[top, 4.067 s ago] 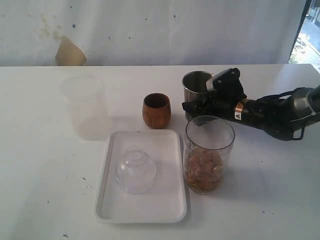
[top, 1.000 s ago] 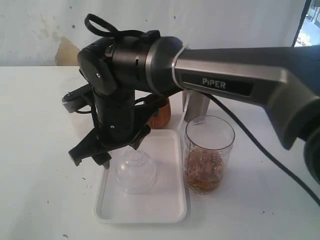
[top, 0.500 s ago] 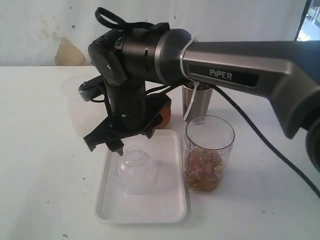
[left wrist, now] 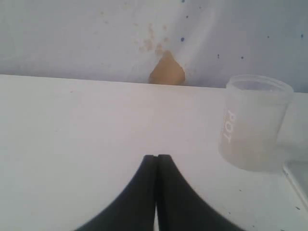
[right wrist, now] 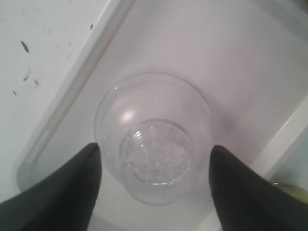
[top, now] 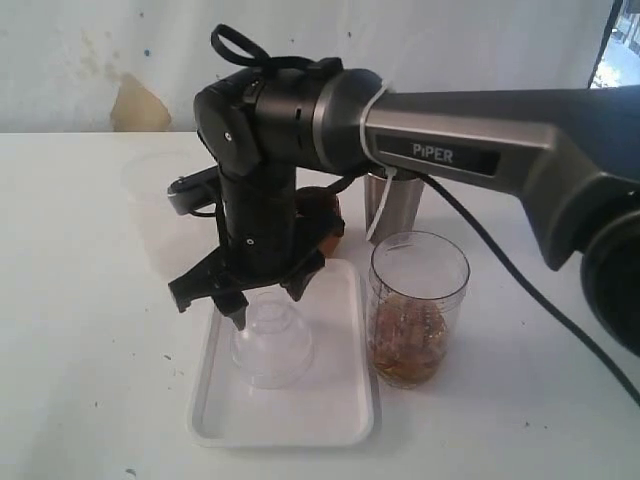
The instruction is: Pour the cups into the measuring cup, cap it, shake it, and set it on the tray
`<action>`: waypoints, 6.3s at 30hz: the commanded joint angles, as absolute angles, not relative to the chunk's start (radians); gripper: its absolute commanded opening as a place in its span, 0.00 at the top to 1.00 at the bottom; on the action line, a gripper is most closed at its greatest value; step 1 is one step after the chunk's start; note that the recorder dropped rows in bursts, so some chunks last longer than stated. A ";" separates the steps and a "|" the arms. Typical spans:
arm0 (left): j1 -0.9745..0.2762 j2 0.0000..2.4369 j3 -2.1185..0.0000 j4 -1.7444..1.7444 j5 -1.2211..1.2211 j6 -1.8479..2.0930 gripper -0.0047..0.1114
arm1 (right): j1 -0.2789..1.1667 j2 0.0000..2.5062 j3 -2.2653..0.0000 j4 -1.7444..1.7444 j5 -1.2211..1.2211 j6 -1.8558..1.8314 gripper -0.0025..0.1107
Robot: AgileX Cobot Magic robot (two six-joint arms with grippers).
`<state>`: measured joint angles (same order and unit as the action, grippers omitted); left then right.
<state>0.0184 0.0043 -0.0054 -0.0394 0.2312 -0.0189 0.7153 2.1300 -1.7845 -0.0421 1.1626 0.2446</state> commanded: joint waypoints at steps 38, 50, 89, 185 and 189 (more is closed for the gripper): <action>0.018 0.000 0.000 -0.038 0.233 -0.019 0.96 | 0.709 1.916 -1.828 -0.045 1.221 0.134 0.98; 0.018 0.000 0.000 -0.038 0.233 -0.019 0.96 | 0.707 1.734 -1.824 -0.179 1.221 0.139 0.98; 0.018 0.000 0.000 -0.038 0.233 -0.019 0.96 | 0.543 1.387 -1.406 -0.121 1.221 0.157 0.98; 0.018 0.000 0.000 -0.038 0.233 -0.019 0.96 | -0.041 1.677 -1.243 -0.098 1.221 0.180 0.98; 0.018 0.000 0.000 -0.038 0.233 -0.019 0.96 | -0.079 1.783 -1.243 -0.037 1.172 0.142 0.98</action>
<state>0.0184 0.0043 -0.0054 -0.0394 0.2312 -0.0189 -0.0504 1.7232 -1.2460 -0.0811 1.2102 0.1784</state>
